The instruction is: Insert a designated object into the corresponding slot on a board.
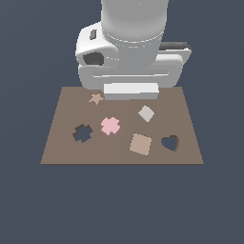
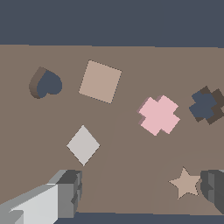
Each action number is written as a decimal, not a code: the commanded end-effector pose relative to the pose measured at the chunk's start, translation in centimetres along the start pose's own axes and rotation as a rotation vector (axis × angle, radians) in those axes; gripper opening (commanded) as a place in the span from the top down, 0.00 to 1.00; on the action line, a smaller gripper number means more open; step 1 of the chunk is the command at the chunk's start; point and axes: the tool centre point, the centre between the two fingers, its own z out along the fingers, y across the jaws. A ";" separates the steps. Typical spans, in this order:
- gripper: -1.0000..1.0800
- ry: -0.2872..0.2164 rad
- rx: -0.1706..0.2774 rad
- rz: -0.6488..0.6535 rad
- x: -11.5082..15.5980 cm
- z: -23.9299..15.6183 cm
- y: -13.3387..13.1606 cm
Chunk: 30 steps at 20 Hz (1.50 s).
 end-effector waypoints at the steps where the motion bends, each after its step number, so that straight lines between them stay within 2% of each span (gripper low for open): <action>1: 0.04 0.000 0.000 0.000 0.0 0.0 0.0; 7: 0.04 0.002 0.000 0.029 0.2 0.5 0.2; 13: 0.04 0.008 0.000 0.119 1.0 1.9 0.8; 30: 0.04 0.037 0.004 0.559 3.8 9.0 4.8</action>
